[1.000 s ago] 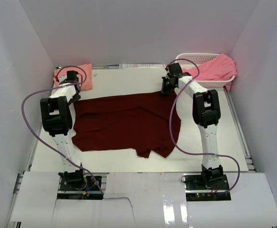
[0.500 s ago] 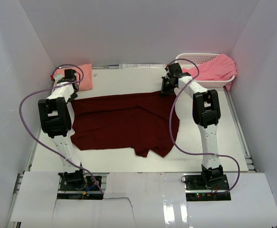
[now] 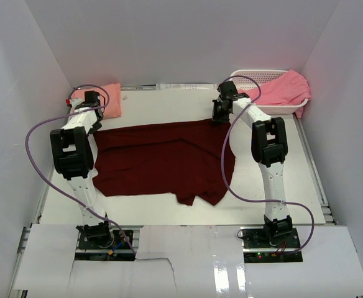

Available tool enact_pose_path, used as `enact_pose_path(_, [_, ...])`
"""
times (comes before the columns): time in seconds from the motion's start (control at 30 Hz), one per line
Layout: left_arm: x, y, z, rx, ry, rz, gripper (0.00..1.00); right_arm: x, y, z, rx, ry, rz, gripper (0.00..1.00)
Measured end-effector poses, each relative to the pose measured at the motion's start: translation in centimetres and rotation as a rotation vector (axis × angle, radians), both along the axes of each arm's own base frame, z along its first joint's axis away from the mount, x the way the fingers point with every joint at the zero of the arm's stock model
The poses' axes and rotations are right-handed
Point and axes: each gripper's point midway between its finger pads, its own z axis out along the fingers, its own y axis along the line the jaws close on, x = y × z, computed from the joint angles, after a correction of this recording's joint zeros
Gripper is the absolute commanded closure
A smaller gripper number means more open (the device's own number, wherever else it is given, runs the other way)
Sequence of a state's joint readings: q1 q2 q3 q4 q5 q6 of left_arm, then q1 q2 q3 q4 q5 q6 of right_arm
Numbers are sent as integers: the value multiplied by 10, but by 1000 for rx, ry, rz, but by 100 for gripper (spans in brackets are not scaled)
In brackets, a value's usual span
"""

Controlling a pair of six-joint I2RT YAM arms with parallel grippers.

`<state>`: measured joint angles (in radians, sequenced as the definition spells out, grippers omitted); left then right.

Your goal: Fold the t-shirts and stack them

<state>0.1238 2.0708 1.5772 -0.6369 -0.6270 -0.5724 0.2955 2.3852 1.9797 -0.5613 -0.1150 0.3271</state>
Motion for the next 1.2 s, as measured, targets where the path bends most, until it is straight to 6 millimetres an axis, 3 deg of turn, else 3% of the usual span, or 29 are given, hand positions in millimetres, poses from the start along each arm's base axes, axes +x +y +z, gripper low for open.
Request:
enact_pose_path(0.43, [-2, 5, -23, -65, -8, 64, 42, 3, -16, 0, -77, -4, -50, 92])
enact_pose_path(0.77, [-1, 46, -35, -124, -198, 187, 36, 11, -56, -1, -154, 0, -118, 92])
enact_pose_path(1.07, [17, 35, -4, -299, -403, 128, 34, 12, -60, 0, -163, -3, -120, 92])
enact_pose_path(1.2, [30, 13, 19, -386, -463, 24, 35, 11, -61, 2, -167, 2, -116, 92])
